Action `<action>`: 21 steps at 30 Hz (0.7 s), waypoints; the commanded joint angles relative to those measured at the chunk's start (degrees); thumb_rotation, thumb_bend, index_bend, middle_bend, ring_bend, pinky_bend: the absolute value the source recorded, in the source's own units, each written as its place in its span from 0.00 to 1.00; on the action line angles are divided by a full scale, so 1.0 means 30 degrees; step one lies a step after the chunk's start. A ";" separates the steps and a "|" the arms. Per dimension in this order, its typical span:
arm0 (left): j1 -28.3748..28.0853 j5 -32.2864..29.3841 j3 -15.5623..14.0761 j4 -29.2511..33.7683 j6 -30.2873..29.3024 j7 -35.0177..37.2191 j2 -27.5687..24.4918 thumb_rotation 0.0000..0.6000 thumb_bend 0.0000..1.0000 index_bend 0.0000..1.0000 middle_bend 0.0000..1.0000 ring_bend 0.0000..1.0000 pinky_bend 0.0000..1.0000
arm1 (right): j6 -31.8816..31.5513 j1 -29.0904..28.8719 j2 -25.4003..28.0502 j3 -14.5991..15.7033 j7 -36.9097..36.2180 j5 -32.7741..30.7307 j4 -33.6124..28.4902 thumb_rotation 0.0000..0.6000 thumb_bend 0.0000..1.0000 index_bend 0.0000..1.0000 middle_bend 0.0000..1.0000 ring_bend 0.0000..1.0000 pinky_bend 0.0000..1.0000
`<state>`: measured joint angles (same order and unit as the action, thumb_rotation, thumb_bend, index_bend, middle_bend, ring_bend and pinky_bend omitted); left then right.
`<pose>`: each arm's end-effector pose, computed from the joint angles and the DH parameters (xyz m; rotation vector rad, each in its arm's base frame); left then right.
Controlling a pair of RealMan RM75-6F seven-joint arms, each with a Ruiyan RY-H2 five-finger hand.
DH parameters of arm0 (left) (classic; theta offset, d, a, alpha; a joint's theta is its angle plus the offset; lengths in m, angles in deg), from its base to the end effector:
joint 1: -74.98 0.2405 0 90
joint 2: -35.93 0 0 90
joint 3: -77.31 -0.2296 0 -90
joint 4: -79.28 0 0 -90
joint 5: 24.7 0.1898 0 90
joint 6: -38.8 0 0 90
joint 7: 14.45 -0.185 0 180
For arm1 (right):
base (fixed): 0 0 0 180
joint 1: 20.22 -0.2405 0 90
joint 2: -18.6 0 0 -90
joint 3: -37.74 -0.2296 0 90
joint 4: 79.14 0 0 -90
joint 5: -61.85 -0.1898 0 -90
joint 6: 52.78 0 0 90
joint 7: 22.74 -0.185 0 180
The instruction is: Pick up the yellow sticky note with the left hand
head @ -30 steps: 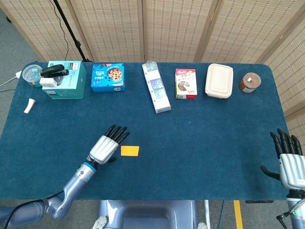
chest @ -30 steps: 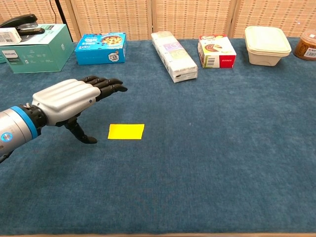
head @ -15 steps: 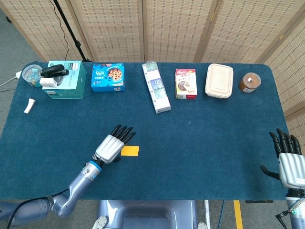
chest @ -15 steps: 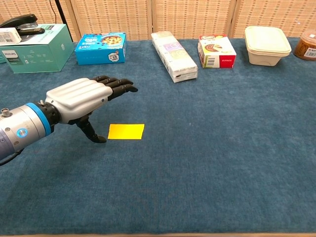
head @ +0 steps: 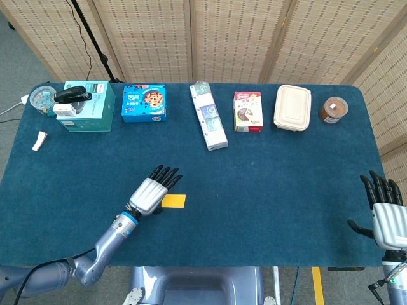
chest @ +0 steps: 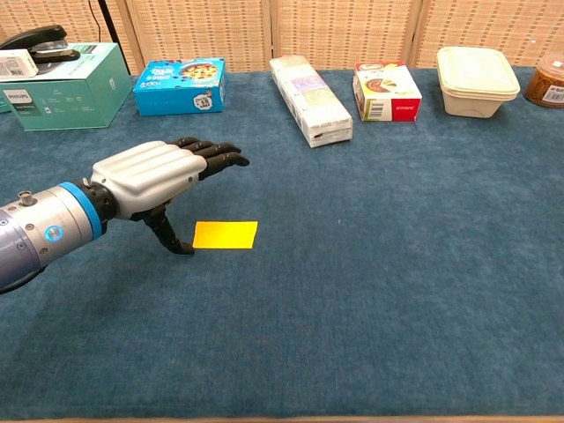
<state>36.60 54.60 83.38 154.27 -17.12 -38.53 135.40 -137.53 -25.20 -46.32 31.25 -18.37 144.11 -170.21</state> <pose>-0.1131 0.3178 -0.0694 -2.0601 -0.6931 -0.8994 -0.2865 -0.2305 0.1790 1.3214 -0.8277 0.8531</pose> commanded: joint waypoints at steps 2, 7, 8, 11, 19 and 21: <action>-0.0143 -0.0135 0.0014 -0.0162 0.0075 -0.0068 0.0187 1.00 0.00 0.07 0.00 0.00 0.00 | 0.0025 -0.0016 0.0001 0.0004 0.0003 -0.0011 0.0001 1.00 0.00 0.02 0.00 0.00 0.00; -0.0316 -0.0356 0.0061 -0.0360 0.0173 -0.0214 0.0356 1.00 0.00 0.07 0.00 0.00 0.00 | 0.0048 -0.0021 0.0013 -0.0009 -0.0047 -0.0069 0.0017 1.00 0.00 0.02 0.00 0.00 0.00; -0.0349 -0.0404 0.0085 -0.0400 0.0161 -0.0248 0.0388 1.00 0.00 0.07 0.00 0.00 0.00 | 0.0063 -0.0028 0.0012 -0.0019 -0.0060 -0.0097 0.0033 1.00 0.00 0.02 0.00 0.00 0.00; -0.0432 -0.0511 0.0124 -0.0535 0.0173 -0.0254 0.0458 1.00 0.00 0.07 0.00 0.00 0.00 | 0.0101 -0.0042 0.0013 -0.0024 -0.0093 -0.0134 0.0049 1.00 0.00 0.02 0.00 0.00 0.00; -0.0709 -0.0434 0.0303 -0.1064 -0.0035 0.0159 0.0773 1.00 0.00 0.08 0.00 0.00 0.00 | 0.0197 -0.0079 0.0020 -0.0029 -0.0136 -0.0214 0.0097 1.00 0.00 0.02 0.00 0.00 0.00; -0.0746 -0.0406 0.0317 -0.1090 -0.0081 0.0221 0.0788 1.00 0.00 0.08 0.00 0.00 0.00 | 0.0217 -0.0088 0.0023 -0.0032 -0.0150 -0.0230 0.0102 1.00 0.00 0.02 0.00 0.00 0.00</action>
<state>34.40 53.35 84.30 151.02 -17.33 -37.91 137.74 -136.89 -25.45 -46.25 31.16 -18.81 143.43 -169.91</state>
